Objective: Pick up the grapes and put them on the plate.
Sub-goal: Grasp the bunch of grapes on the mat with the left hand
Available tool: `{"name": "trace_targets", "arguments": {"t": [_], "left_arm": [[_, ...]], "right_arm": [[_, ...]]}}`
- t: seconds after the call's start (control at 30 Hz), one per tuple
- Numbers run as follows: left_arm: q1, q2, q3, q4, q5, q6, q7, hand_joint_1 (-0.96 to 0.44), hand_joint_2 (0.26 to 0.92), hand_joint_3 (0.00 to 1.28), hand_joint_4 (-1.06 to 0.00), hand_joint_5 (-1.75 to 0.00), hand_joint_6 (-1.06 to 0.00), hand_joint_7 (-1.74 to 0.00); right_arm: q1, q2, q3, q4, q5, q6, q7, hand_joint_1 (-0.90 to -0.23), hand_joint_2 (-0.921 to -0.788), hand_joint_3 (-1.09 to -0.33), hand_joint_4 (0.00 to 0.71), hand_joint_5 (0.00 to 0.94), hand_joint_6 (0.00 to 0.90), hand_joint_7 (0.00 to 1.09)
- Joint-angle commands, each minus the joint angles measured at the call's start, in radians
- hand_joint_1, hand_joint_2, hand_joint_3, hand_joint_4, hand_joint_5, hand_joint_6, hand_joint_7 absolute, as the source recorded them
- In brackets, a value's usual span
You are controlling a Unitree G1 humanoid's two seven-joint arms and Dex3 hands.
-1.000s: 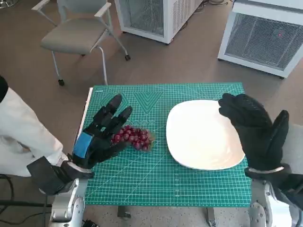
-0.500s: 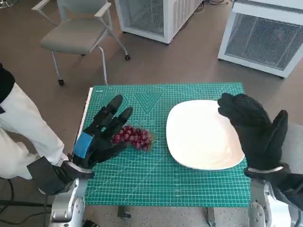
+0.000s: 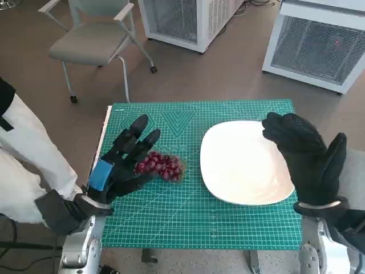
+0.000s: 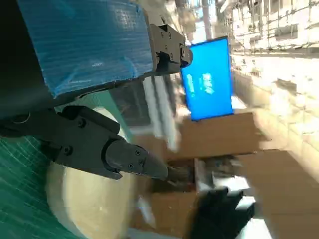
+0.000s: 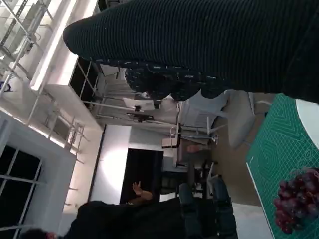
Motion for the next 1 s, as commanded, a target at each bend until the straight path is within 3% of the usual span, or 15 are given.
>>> {"name": "trace_targets", "arguments": {"t": [0.03,0.13,0.27,0.6,1.0], "left_arm": [[0.042,0.19,-0.11,-0.202,0.599,0.068,0.172,-0.36,0.861,0.01,-0.1,0.0,-0.15,0.0],[0.041,0.194,-0.133,-0.29,0.664,0.218,0.124,-0.21,0.799,0.01,-0.03,0.0,-0.12,-0.01],[0.028,0.181,-0.153,-0.344,0.682,0.331,0.062,-0.08,0.756,0.0,-0.01,0.0,-0.12,-0.01],[-0.017,0.167,-0.235,-0.407,0.772,0.519,-0.021,-0.02,0.731,0.0,0.0,0.0,-0.16,-0.02],[-0.088,0.17,-0.329,-0.353,0.861,0.591,-0.029,0.01,0.737,0.0,0.0,0.0,-0.18,-0.02]], "right_arm": [[0.008,-0.002,-0.001,0.016,-0.004,0.005,0.007,-0.368,-0.921,-0.647,0.415,0.752,0.194,1.0],[0.009,-0.003,-0.001,0.014,-0.004,0.007,0.006,-0.368,-0.921,-0.647,0.414,0.752,0.194,1.0],[0.01,-0.002,0.0,0.007,-0.005,0.01,0.002,-0.368,-0.921,-0.648,0.415,0.753,0.194,1.0],[0.013,-0.004,-0.002,0.005,-0.001,0.012,0.003,-0.369,-0.921,-0.647,0.415,0.754,0.193,1.0],[0.02,-0.005,-0.004,-0.001,-0.004,0.01,0.001,-0.369,-0.921,-0.646,0.416,0.753,0.2,1.0]]}}
